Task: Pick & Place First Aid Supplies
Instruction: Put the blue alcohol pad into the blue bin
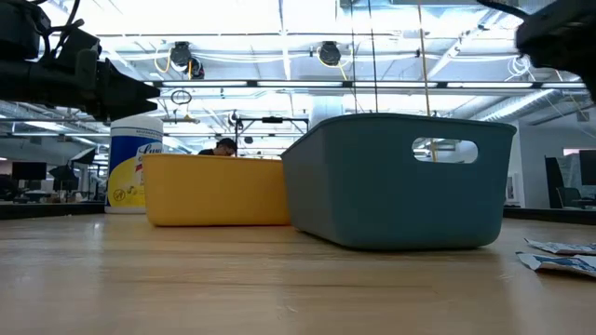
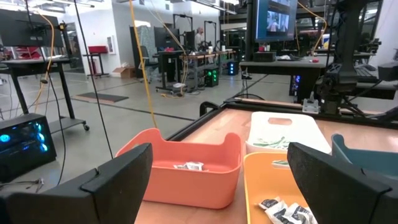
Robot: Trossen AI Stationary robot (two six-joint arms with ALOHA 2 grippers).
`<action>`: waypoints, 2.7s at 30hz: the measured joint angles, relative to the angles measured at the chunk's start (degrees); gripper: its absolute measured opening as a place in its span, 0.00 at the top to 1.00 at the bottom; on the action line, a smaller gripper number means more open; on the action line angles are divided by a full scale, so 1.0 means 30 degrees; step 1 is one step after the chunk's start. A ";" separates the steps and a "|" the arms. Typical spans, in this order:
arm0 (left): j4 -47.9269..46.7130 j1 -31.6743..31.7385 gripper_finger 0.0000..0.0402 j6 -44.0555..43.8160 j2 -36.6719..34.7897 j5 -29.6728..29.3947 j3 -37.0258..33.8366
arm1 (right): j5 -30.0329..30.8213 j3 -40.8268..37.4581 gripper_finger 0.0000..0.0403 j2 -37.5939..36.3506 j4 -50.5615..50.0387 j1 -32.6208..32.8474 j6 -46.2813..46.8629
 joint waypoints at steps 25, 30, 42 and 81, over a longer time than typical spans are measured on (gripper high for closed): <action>0.0000 0.0002 0.06 0.0000 0.0000 0.0000 0.0000 | -0.1914 -0.5450 0.49 0.0831 0.8232 0.0817 0.1896; -0.0007 -0.0002 0.06 0.0000 0.0000 0.0000 -0.0003 | -0.1968 -0.5745 0.59 0.0801 0.8576 0.0824 0.1899; -0.0007 0.0002 0.06 0.0000 0.0000 0.0000 -0.0007 | -0.2328 -0.4902 0.97 0.0455 0.6422 0.0011 -0.1578; 0.0000 -0.0005 0.06 0.0000 0.0000 0.0000 -0.0007 | -0.2929 1.0386 1.00 0.7976 -0.1953 -0.9462 -1.8878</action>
